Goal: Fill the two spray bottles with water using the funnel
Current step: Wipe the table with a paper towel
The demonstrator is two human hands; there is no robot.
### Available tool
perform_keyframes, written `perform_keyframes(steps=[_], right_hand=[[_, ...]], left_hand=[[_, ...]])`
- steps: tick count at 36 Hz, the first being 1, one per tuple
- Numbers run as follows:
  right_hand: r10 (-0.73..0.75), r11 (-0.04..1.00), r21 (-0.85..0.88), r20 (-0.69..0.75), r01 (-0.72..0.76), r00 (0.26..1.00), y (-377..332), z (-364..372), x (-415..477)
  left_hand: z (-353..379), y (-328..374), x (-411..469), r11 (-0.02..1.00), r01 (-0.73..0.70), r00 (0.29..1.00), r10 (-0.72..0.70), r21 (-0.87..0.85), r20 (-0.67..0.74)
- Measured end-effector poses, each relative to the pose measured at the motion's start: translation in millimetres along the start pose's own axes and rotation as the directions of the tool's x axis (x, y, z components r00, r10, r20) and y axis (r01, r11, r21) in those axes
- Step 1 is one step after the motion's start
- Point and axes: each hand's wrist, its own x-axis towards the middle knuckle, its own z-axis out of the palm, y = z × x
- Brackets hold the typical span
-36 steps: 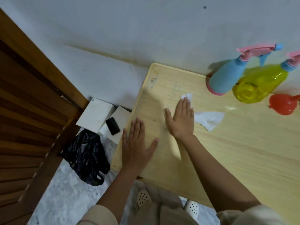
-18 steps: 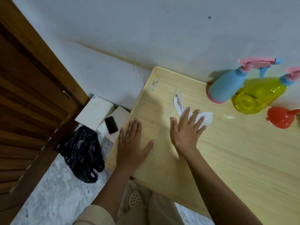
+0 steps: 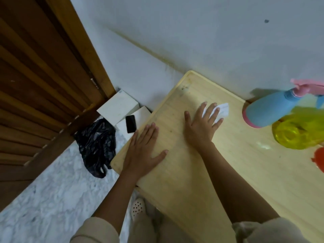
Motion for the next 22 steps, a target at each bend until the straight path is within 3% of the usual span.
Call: perform_keyframes(steps=[6, 9, 12, 14, 22], right_hand=[[-0.175, 0.984, 0.032, 0.002, 0.175, 0.985, 9.8, -5.4, 9.5], [-0.071, 0.994, 0.08, -0.086, 0.078, 0.994, 11.3, -6.5, 15.4], [0.08, 0.996, 0.048, -0.068, -0.076, 0.995, 7.0, -3.0, 21.0], [0.09, 0.995, 0.039, -0.053, -0.088, 0.995, 3.4, 0.2, 21.8], [-0.143, 0.986, 0.082, -0.021, 0.144, 0.99, 5.9, 0.7, 24.7]], left_hand=[[2.5, -0.8, -0.4, 1.0, 0.007, 1.0, -0.007, -0.006, -0.02], [2.6, -1.2, -0.9, 1.0, 0.008, 1.0, -0.008, 0.002, -0.027], [3.0, -0.3, -1.7, 1.0, 0.023, 0.999, -0.023, 0.012, -0.035], [3.5, 0.7, -3.2, 0.999, 0.039, 0.998, -0.038, 0.026, -0.048], [8.7, 8.9, -8.4, 0.968, 0.248, 0.958, -0.241, 0.029, -0.157]])
